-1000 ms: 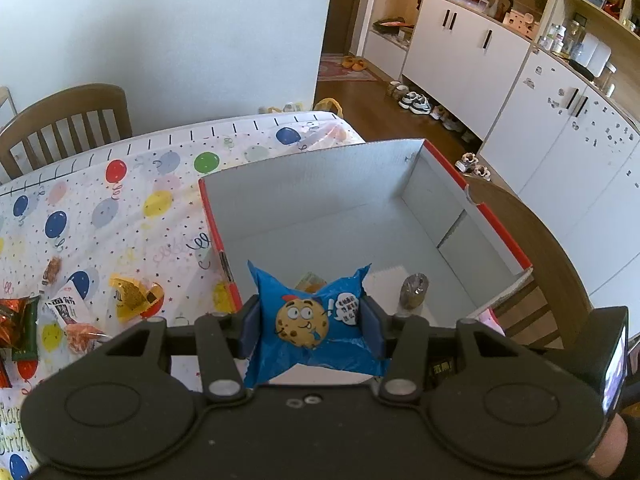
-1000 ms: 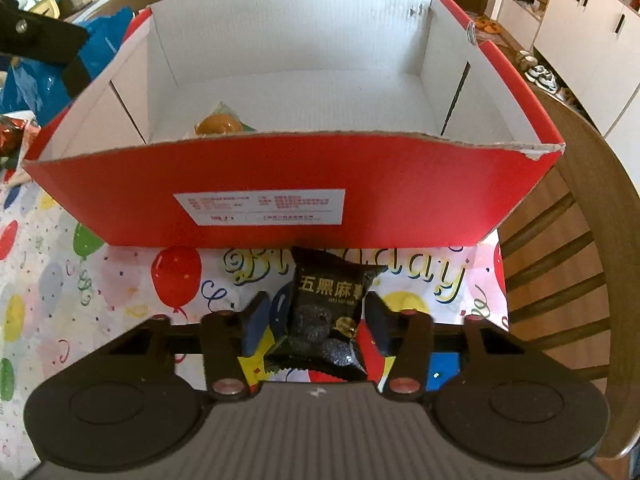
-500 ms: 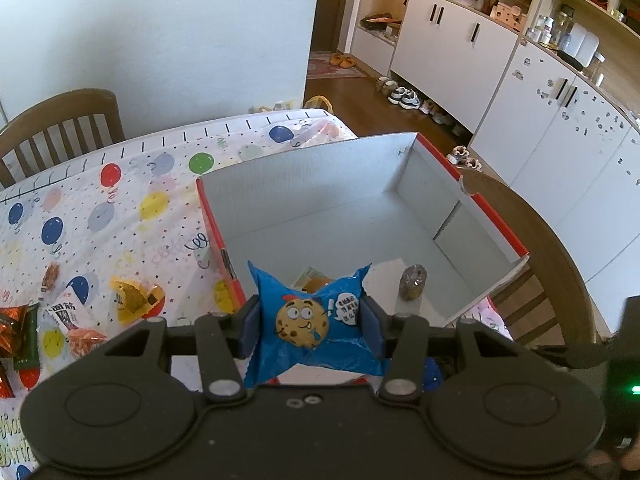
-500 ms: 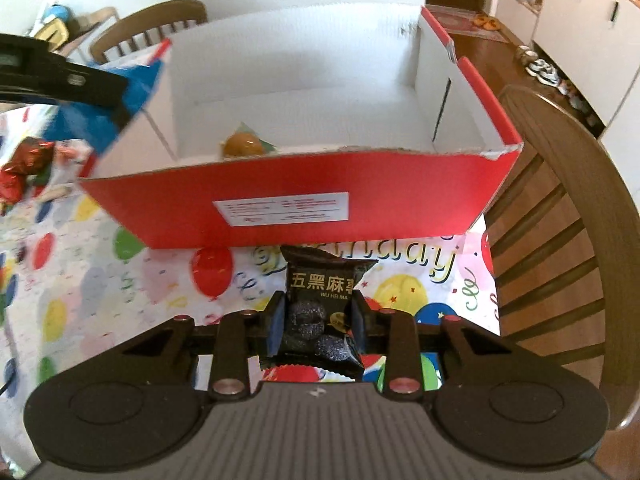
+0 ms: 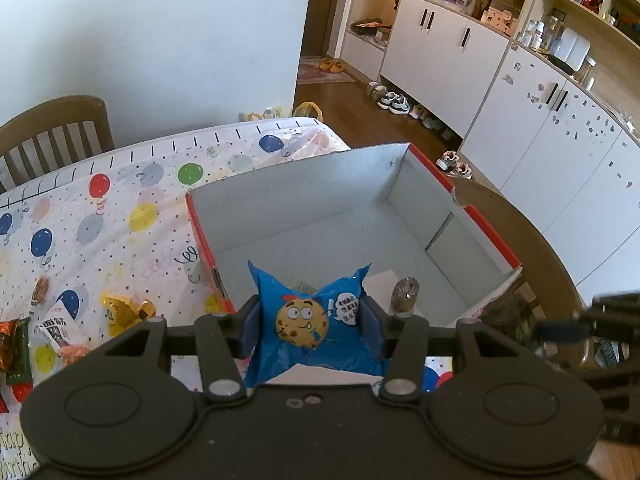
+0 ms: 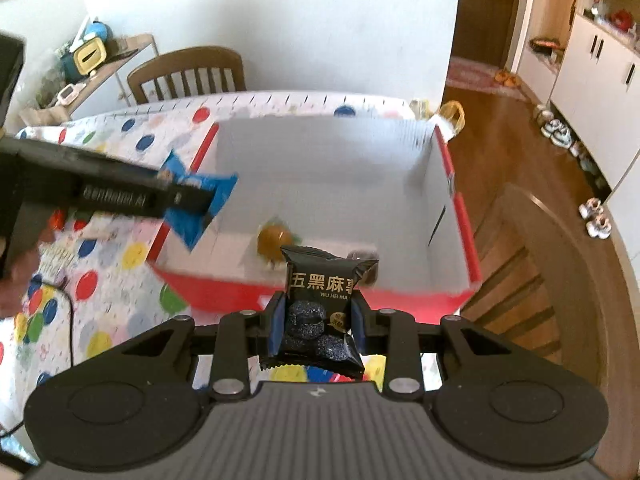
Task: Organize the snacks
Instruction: 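Carry the black packet and blue cookie packet with both tools into the red box, then open the left tool to drop the cookie packet while the right tool releases the black packet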
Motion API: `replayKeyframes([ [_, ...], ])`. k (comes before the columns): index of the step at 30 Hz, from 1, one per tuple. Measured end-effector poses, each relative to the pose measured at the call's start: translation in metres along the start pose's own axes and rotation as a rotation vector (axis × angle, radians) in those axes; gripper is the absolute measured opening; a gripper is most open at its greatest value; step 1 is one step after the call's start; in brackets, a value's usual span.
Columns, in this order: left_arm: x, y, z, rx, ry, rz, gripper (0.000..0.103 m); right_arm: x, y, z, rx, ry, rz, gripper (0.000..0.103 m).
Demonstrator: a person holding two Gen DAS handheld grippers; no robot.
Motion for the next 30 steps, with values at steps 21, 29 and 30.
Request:
replayKeyframes([
  [21, -0.087, 0.001, -0.029, 0.008, 0.11, -0.143, 0.05, -0.124, -0.026, -0.042, 0.074, 0.085, -0.01, 0.032],
  [29, -0.111, -0.005, -0.025, -0.002, 0.181, -0.163, 0.05, -0.142, -0.029, -0.038, 0.086, 0.138, -0.048, 0.032],
  [30, -0.113, -0.005, -0.024, -0.004, 0.189, -0.165, 0.05, -0.143, -0.029, -0.037, 0.09, 0.145, -0.052, 0.032],
])
Point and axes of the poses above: each gripper's, at about its wrist camera, not at the fingertips, and x roughly against the way its jaws point, y to its left, z to its underside, the point moved 5 cm from there along -x, roughly the way its jaws point, and after that the axes turned 4 degrees about z, right-handed, at the moved point
